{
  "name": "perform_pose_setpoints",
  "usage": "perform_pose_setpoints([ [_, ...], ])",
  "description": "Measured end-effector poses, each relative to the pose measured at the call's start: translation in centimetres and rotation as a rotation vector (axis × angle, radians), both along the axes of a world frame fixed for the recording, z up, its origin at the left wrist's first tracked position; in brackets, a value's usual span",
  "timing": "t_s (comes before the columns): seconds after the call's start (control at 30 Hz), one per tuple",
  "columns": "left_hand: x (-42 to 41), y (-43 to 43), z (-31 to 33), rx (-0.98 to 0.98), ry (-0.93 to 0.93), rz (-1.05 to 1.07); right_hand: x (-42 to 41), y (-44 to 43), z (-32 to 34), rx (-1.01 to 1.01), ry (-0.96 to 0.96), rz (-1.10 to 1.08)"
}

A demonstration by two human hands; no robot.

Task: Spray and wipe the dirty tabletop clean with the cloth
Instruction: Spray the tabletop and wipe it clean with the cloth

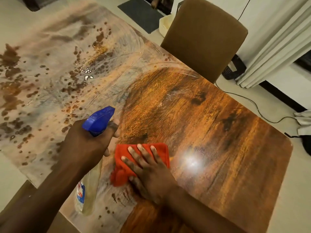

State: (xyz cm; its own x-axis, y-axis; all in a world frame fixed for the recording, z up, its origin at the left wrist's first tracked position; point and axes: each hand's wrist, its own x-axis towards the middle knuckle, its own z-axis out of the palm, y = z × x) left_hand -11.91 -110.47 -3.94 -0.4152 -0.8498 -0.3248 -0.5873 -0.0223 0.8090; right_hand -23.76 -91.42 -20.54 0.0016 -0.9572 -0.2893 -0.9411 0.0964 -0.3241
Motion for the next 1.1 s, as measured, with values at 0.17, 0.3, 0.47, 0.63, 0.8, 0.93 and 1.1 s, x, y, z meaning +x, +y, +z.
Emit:
perform_pose_setpoints([
  [0.17,0.4,0.9,0.2,0.014,0.026,-0.018,-3.5,7.7,0.6,0.029,0.135,-0.116],
  [0.3,0.7,1.1,-0.3,0.055,0.023,-0.047,-11.3,7.4,0.8,0.088,0.192,-0.330],
  [0.47,0.9,1.0,-1.2,0.076,0.049,-0.077,-22.0,0.2,0.2,0.109,0.154,-0.586],
  [0.63,0.7,0.8,-1.9,0.101,0.052,-0.067,-28.9,-11.1,1.1,0.114,0.083,-0.789],
  [0.8,1.2,0.4,-2.4,0.084,-0.008,-0.049,-30.5,-20.4,1.8,0.169,-0.008,-0.914],
  [0.93,1.7,0.3,-2.4,0.081,0.014,-0.019,-26.6,-22.6,1.0,0.144,0.064,-0.703],
  [1.1,2.3,1.4,-1.8,0.025,0.008,-0.033,-16.1,-18.0,-0.2,0.089,0.135,-0.327],
])
